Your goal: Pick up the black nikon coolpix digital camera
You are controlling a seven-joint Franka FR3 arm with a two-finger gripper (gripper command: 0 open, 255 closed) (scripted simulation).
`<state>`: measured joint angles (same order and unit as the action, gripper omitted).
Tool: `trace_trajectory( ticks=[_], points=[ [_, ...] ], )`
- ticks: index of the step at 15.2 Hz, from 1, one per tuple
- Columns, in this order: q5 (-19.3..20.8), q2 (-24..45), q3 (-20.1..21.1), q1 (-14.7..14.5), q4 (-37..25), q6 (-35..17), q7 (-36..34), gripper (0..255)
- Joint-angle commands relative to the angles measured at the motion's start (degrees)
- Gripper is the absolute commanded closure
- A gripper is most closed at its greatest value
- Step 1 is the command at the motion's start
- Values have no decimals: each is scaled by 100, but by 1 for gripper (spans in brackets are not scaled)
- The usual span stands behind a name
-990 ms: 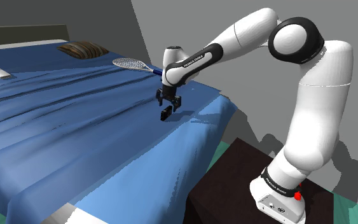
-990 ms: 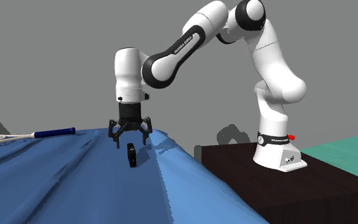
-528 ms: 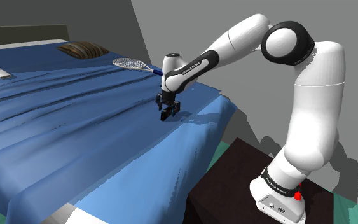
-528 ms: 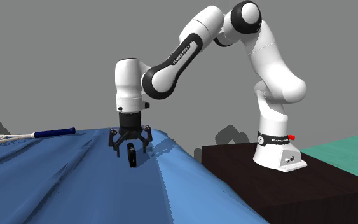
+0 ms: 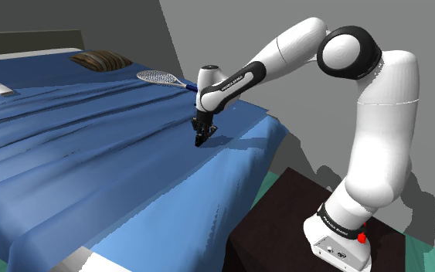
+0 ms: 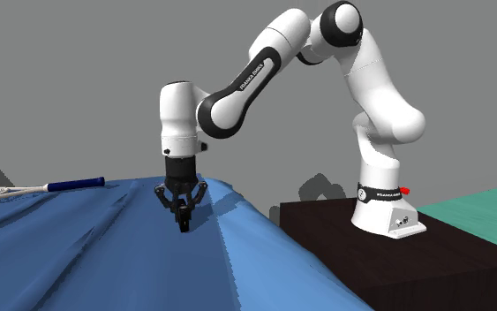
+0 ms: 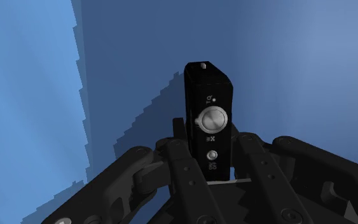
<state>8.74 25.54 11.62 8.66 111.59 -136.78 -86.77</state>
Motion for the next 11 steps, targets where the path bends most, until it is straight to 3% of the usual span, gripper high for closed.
trace_trajectory(
  ticks=[1, 11],
  points=[
    [0, 0, 1, -1, 1, -1, 0, 255],
    [-150, -443, 80, 57, -107, 540, 107, 255]
  ],
)
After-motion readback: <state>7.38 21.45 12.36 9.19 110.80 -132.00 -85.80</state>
